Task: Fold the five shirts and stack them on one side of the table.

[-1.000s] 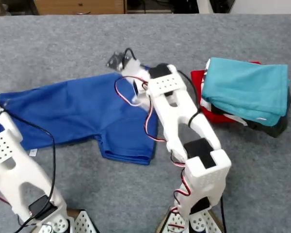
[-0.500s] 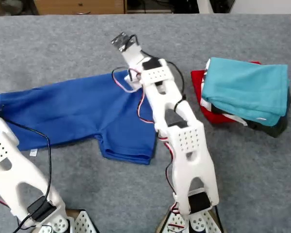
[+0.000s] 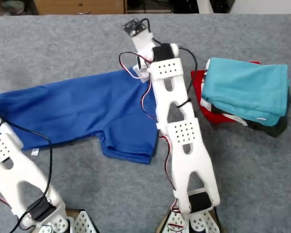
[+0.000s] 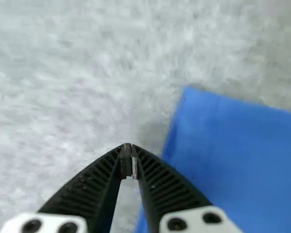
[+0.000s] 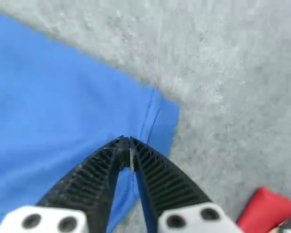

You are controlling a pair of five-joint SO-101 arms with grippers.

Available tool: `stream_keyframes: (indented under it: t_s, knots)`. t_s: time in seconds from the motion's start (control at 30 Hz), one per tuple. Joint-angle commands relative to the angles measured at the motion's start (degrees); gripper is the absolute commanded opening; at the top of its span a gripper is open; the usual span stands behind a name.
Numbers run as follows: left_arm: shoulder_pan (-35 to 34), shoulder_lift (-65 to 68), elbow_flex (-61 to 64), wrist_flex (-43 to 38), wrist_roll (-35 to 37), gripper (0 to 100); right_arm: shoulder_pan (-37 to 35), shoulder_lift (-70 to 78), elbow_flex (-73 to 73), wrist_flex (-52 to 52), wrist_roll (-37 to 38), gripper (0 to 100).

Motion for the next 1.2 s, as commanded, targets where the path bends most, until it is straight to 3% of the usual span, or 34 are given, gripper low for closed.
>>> stream_keyframes:
  t_s: [0.0, 0.1, 0.23, 0.53, 0.7, 1.03, 1.17]
  knots:
    - [3.96, -4.88, -2.11, 2.81, 0.26, 2, -2.15, -0.92, -4.09, -2.99, 2.20, 0.5]
    - [6.95, -2.95, -2.55, 1.67, 0.26, 2, -1.71, 0.84, -1.10, -12.84, 2.73, 0.5]
    - [7.82, 2.15, -1.93, -5.98, 0.26, 2, 0.40, 5.05, 2.33, -22.15, 2.64, 0.5]
    - [2.99, 8.57, -0.70, -14.42, 0.09, 2, 5.05, 10.24, 1.54, -22.15, 2.99, 0.5]
    - [2.73, 9.80, -2.73, -14.68, 0.18, 2, 5.14, 9.98, 0.66, -22.07, 2.73, 0.5]
    - [6.51, -4.70, -2.90, -4.57, -0.09, 2, 2.24, 3.47, -5.23, -4.48, 2.99, 0.5]
    - [6.59, -12.79, -2.90, 3.43, -0.26, 2, 2.51, -2.07, -5.23, 4.84, 2.73, 0.4]
